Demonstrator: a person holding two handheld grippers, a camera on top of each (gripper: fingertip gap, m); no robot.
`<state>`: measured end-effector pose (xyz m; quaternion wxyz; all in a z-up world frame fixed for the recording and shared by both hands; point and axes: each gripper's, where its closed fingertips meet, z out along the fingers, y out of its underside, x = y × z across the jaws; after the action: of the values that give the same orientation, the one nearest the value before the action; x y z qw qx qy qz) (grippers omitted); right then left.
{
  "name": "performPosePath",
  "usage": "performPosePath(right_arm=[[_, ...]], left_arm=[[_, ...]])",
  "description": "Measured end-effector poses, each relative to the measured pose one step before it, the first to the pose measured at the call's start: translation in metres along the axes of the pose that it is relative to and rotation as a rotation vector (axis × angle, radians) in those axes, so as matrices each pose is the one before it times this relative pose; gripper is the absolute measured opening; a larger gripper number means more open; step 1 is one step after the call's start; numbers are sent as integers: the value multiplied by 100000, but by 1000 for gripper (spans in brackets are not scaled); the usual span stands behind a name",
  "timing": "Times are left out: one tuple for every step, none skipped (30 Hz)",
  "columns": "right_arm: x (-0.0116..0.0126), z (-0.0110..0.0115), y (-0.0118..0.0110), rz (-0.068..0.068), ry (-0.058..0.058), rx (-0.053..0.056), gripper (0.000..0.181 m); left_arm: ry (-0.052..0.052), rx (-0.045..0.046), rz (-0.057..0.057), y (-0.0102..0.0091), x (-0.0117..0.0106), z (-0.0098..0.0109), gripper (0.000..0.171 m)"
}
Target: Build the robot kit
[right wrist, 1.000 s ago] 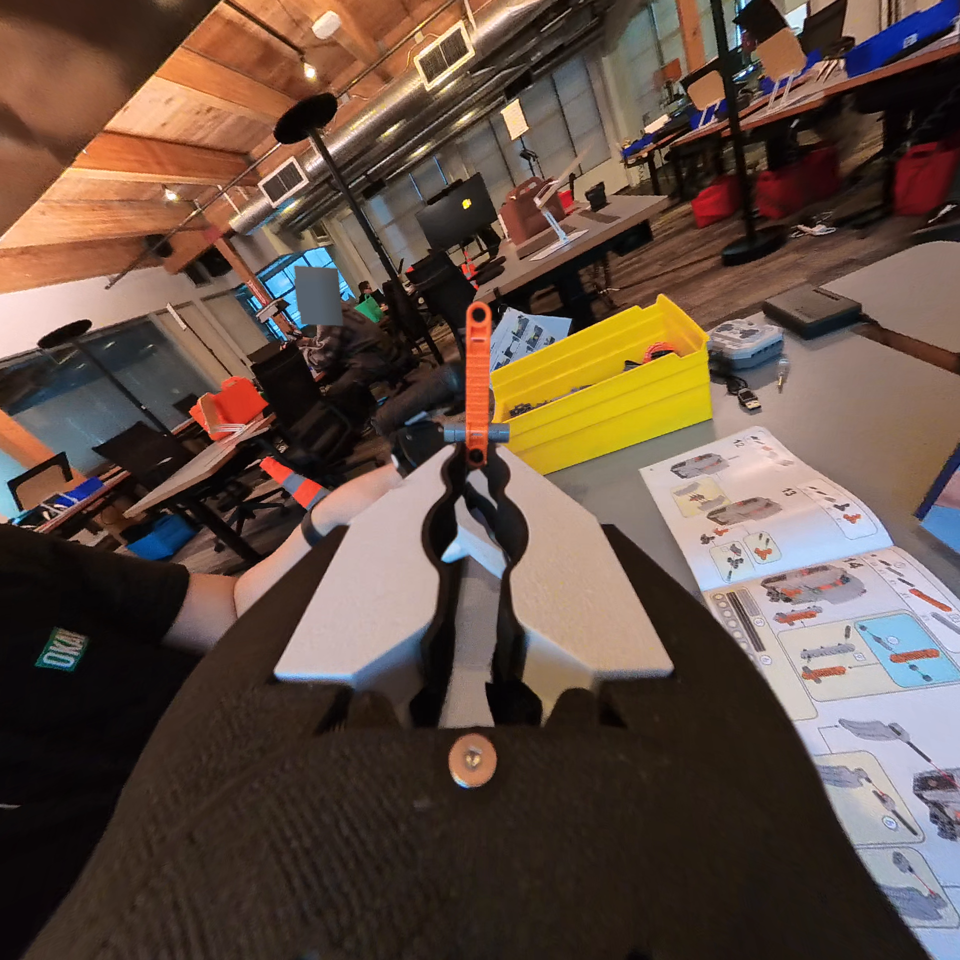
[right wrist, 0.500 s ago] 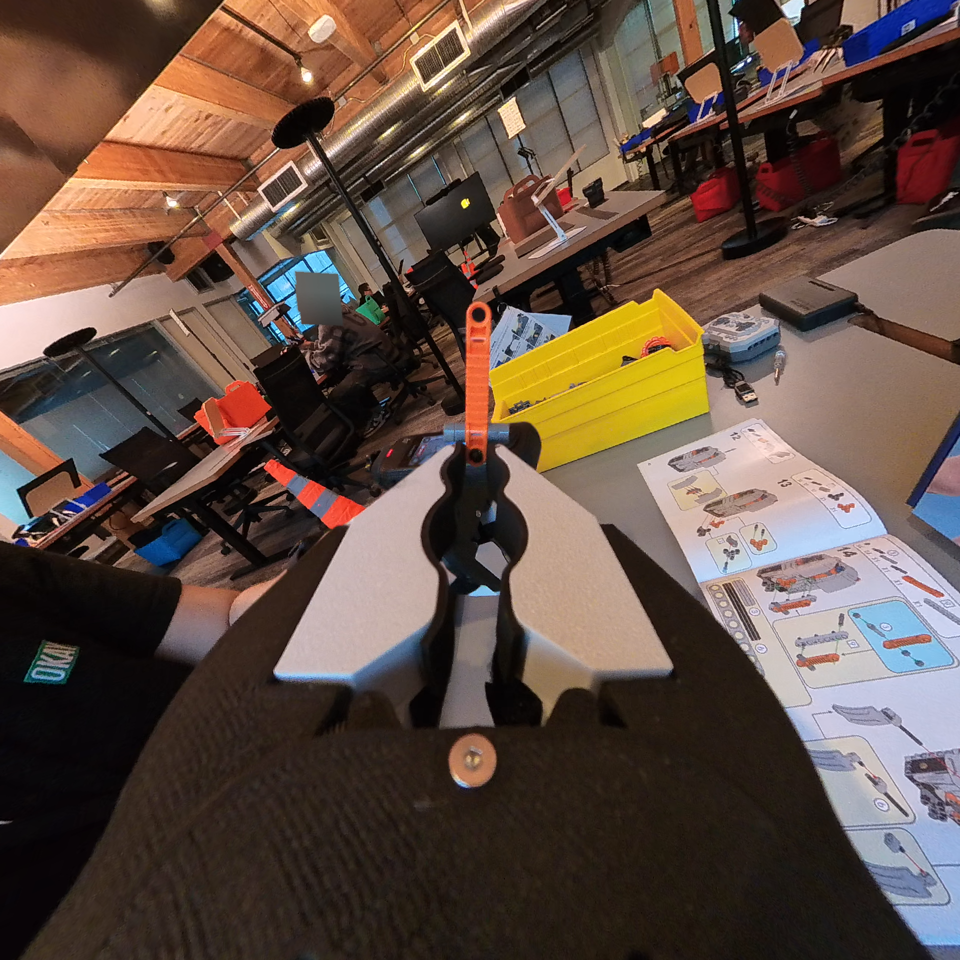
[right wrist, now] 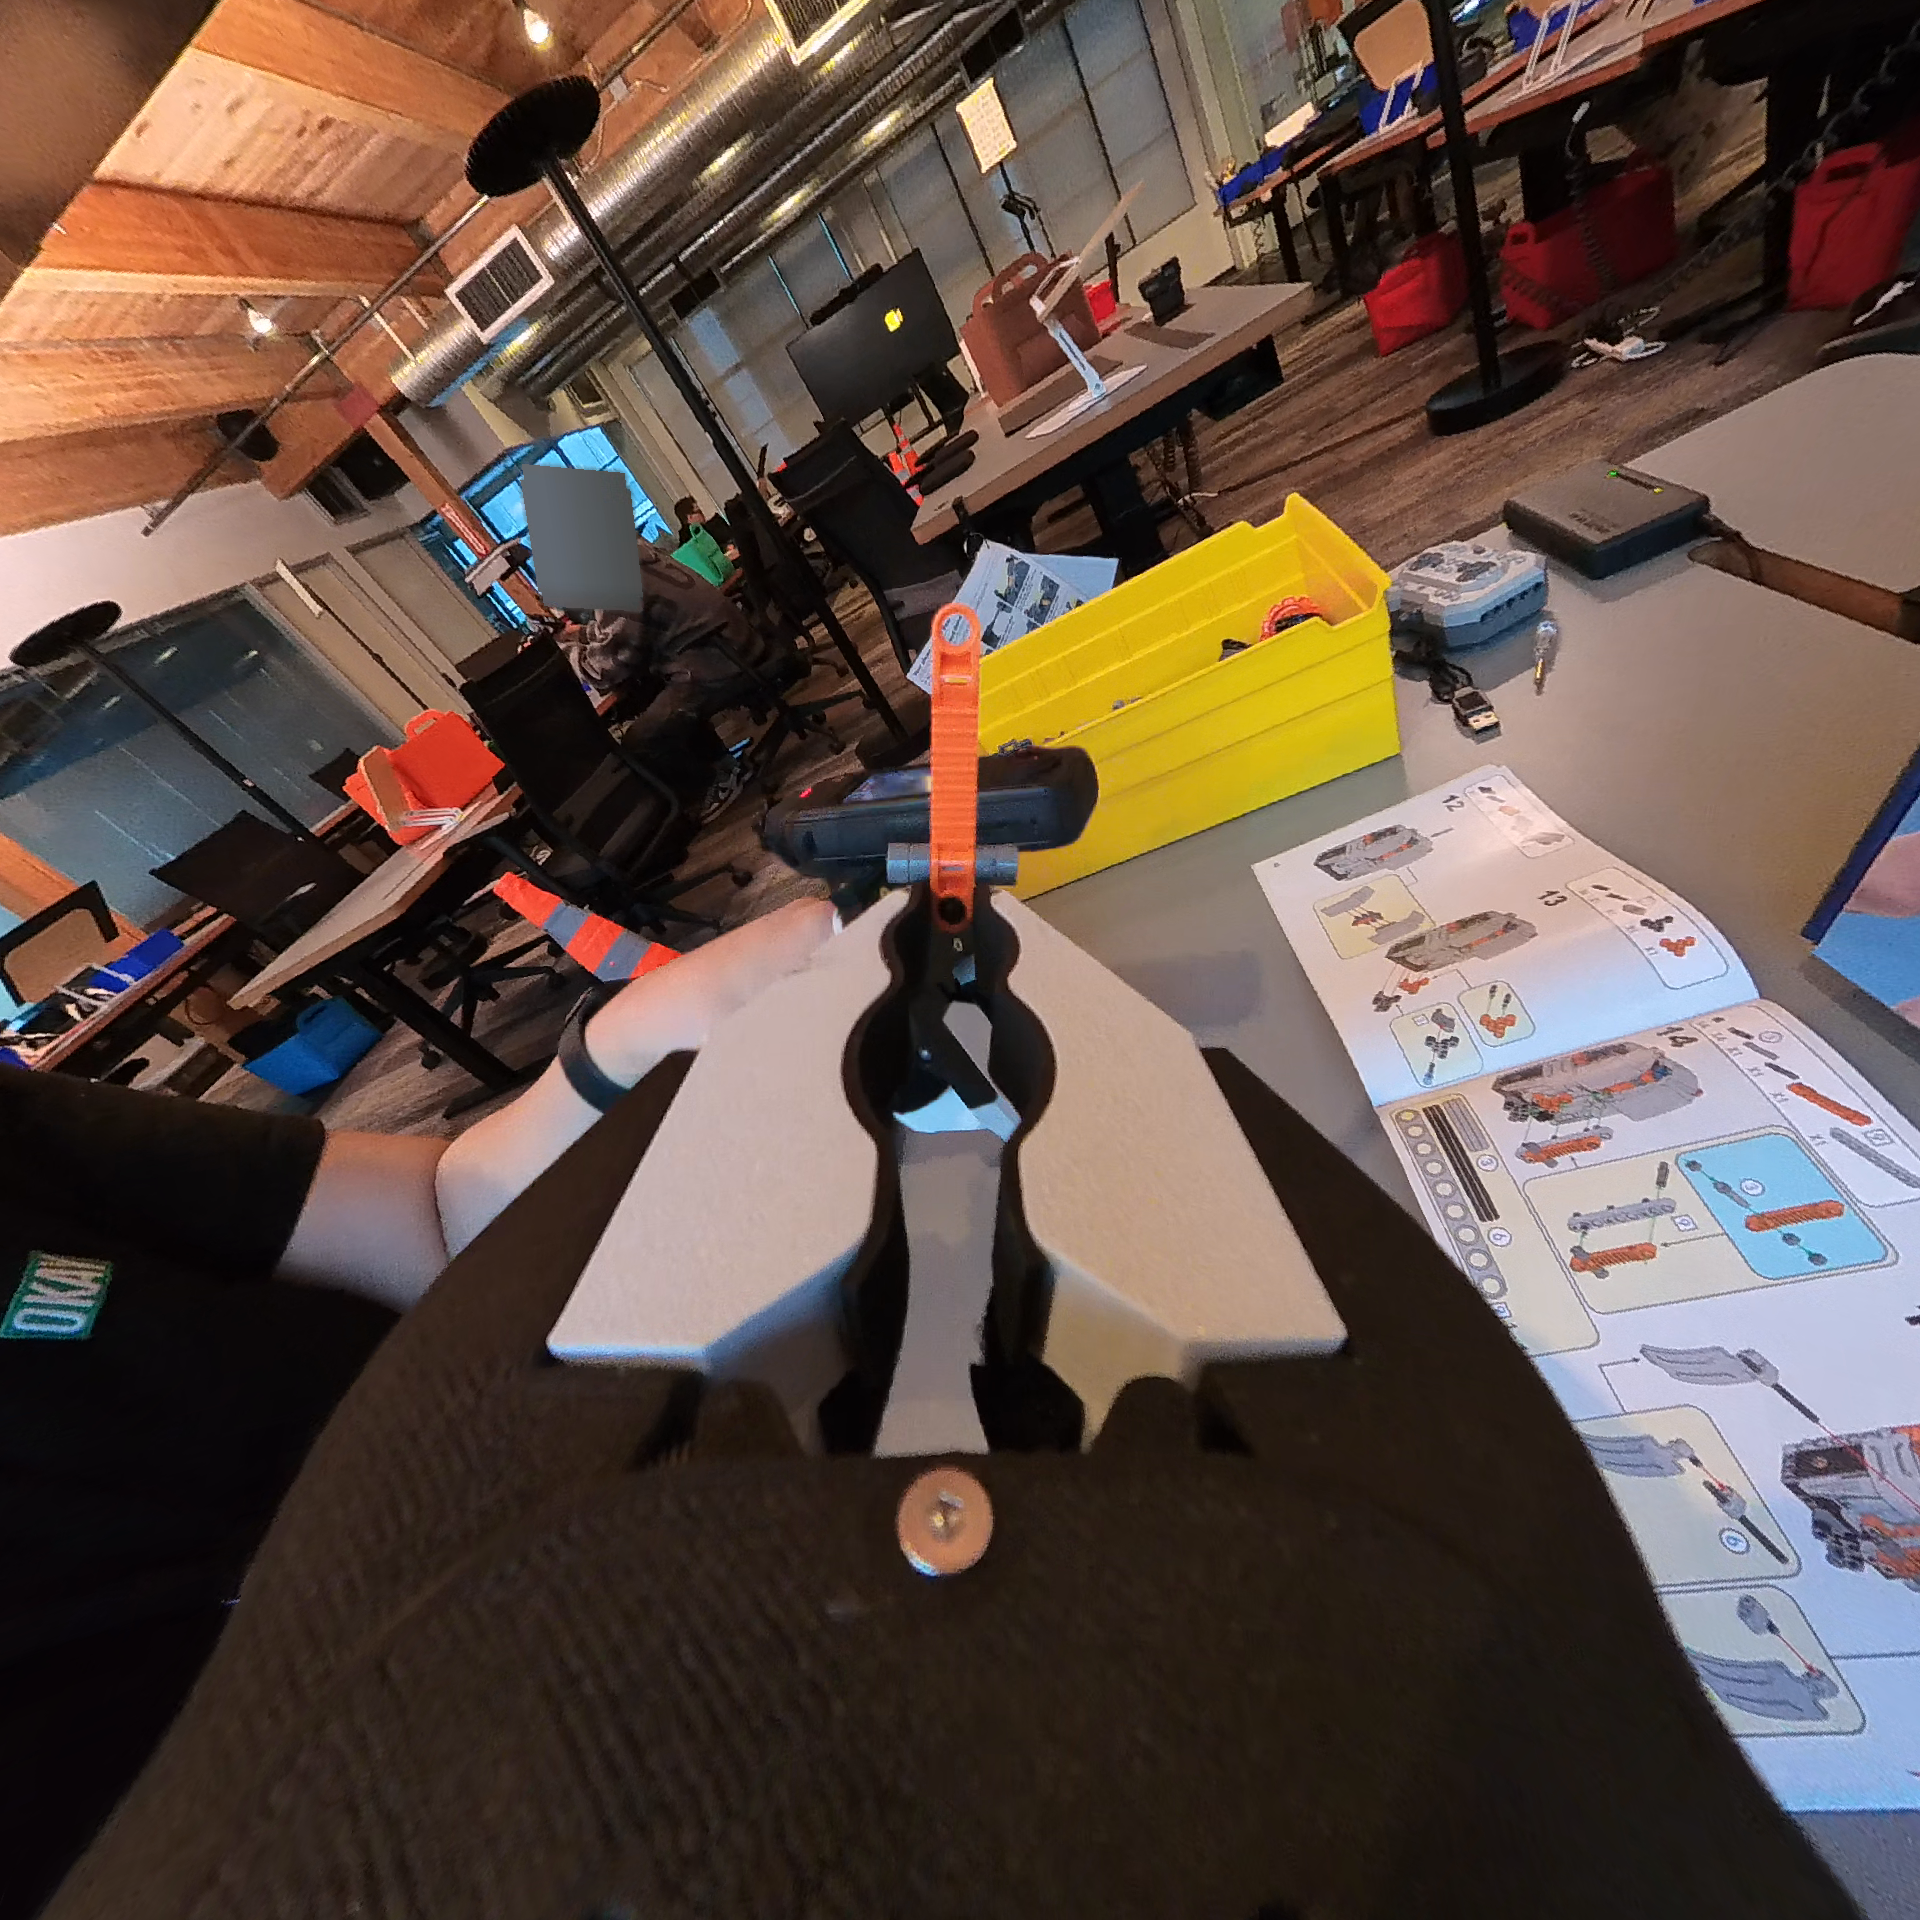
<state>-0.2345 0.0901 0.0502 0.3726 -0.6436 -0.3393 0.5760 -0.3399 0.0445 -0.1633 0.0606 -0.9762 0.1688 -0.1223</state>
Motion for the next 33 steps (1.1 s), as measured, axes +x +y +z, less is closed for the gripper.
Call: performPosePath(right_arm=[[-48, -45, -46, -86, -149, -9, 4], [-19, -79, -76, -182, -20, 212, 4], [2, -104, -102, -82, -9, 386, 4], [-16, -124, -105, 40, -160, 374, 4], [-28, -135, -94, 82, -265, 348, 4], [-3, -147, -110, 52, -107, 458, 4], [20, -164, -113, 35, 96, 508, 4], [5, -159, -103, 33, -8, 435, 4], [-40, -160, -109, 66, -216, 438, 4], [-35, -136, -130, 117, -241, 613, 4], [-48, -119, -134, 108, -282, 578, 4], [-27, -79, -68, 48, -289, 263, 4], [12, -29, 30, 69, -88, -163, 4], [87, 14, 80, 124, 164, -462, 4], [103, 61, 122, 122, 166, -501, 4], [123, 85, 166, 272, 143, -636, 4], [187, 123, 230, 554, 256, -901, 4], [243, 151, 266, 622, 503, -968, 4], [278, 172, 306, 764, 539, -1044, 4], [262, 217, 327, 1129, 315, -1096, 4], [250, 260, 351, 1365, 103, -1152, 4], [268, 293, 385, 1288, 36, -1322, 4], [254, 330, 409, 1022, 100, -1474, 4], [260, 327, 420, 821, 144, -1547, 4], [225, 333, 409, 751, 2, -1614, 4], [165, 299, 369, 656, -184, -1483, 4], [132, 246, 255, 487, -187, -986, 4], [123, 187, 179, 408, -41, -612, 4], [117, 152, 164, 354, 47, -629, 4], [96, 116, 162, 161, 71, -646, 4], [115, 74, 126, 106, 162, -506, 5], [129, 53, 112, 170, 269, -386, 4], [127, 28, 91, 224, 240, -313, 4]], left_arm=[[2675, 7, -1587, 107, 123, -138, 24], [2284, 1238, -1759, -114, 82, -211, 25], [2543, 2134, -516, -283, 192, -225, 25], [2566, 2150, 1860, -352, 270, -175, 24], [2331, 1903, 4217, -348, 315, -113, 24], [895, 1352, 5863, -268, 165, -77, 24], [-1828, 1643, 7002, -245, -161, -78, 25], [-3229, 1683, 8752, -139, -255, -84, 24], [-4548, 1852, 8308, -45, -383, -102, 19], [-4028, 2215, 7062, -67, -309, -112, 19], [-1617, 1729, 5885, 8, 33, -50, 18], [-671, 1293, 3872, 79, 90, 22, 18], [1259, 670, 2332, 105, 274, 91, 17], [2018, 262, 1067, 146, 298, 152, 16], [717, 104, -349, 162, 0, 170, 15], [1602, -459, -540, 212, 101, 195, 18], [2523, -375, -132, 178, 286, 214, 19], [1436, 33, 78, 89, 134, 184, 19], [318, 121, 486, 36, 8, 150, 19], [353, 532, 932, -44, 66, 132, 19], [448, 620, 793, -84, 72, 94, 19], [200, 657, 783, -117, 17, 86, 19], [429, 434, 1114, -110, 68, 111, 18], [342, 13, 1102, -65, 77, 126, 17], [-286, -819, 1285, 36, -13, 122, 14], [-1123, -652, 1755, 28, -131, 22, 12], [-1162, -548, 1739, 6, -158, 28, 8], [-752, -482, 1400, -11, -112, 21, 5], [-374, -476, 1077, -11, -83, 40, 1], [422, -235, 682, -63, 49, 33, 1], [398, -277, 405, -20, 72, 11, 2], [633, 244, 961, -7, 108, -4, 4], [624, -36, 1367, 2, 108, -19, 6]])
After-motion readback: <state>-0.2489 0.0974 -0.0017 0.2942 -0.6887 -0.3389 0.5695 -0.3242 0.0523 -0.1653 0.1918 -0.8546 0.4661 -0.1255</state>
